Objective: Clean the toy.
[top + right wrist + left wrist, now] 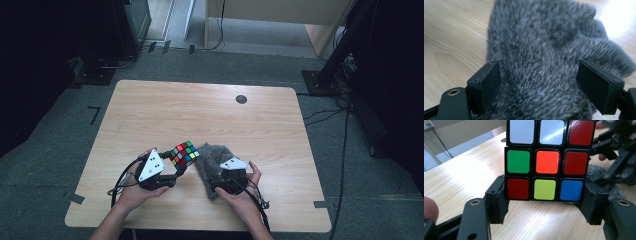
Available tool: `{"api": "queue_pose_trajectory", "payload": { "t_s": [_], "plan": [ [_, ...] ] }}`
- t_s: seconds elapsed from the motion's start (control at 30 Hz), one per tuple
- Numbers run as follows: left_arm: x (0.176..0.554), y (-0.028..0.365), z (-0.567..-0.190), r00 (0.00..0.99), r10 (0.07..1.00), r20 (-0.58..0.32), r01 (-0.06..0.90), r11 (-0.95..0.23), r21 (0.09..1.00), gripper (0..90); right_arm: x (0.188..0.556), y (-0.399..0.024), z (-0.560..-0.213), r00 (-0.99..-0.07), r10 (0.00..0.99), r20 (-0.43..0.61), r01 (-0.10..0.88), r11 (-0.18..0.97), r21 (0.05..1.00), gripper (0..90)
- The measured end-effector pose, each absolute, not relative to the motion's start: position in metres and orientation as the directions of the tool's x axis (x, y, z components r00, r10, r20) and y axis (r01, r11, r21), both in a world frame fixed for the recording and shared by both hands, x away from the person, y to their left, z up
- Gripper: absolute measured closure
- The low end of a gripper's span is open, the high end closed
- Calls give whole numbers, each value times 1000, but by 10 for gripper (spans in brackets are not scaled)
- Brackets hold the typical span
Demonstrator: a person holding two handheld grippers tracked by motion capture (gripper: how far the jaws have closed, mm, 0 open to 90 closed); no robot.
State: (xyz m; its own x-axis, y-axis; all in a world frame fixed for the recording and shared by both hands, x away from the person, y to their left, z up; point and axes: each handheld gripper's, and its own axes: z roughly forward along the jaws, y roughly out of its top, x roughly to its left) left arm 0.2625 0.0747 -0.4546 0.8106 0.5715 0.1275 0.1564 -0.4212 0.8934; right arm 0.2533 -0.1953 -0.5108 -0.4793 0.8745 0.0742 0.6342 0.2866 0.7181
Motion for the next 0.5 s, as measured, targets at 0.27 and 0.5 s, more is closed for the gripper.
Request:
{"api": "queue_pose_trajectory", "payload": {
  "t_s": [0.27, 0.5],
  "plan": [
    [266, 74, -454, 812, 561, 161, 143, -458, 877, 346, 252, -195, -515, -496, 868, 11, 604, 336, 722, 282],
    [267, 76, -451, 815, 573, 84, 196, -410, 891, 346, 254, -197, -520, -481, 876, 31, 600, 303, 740, 281]
  ]
}}
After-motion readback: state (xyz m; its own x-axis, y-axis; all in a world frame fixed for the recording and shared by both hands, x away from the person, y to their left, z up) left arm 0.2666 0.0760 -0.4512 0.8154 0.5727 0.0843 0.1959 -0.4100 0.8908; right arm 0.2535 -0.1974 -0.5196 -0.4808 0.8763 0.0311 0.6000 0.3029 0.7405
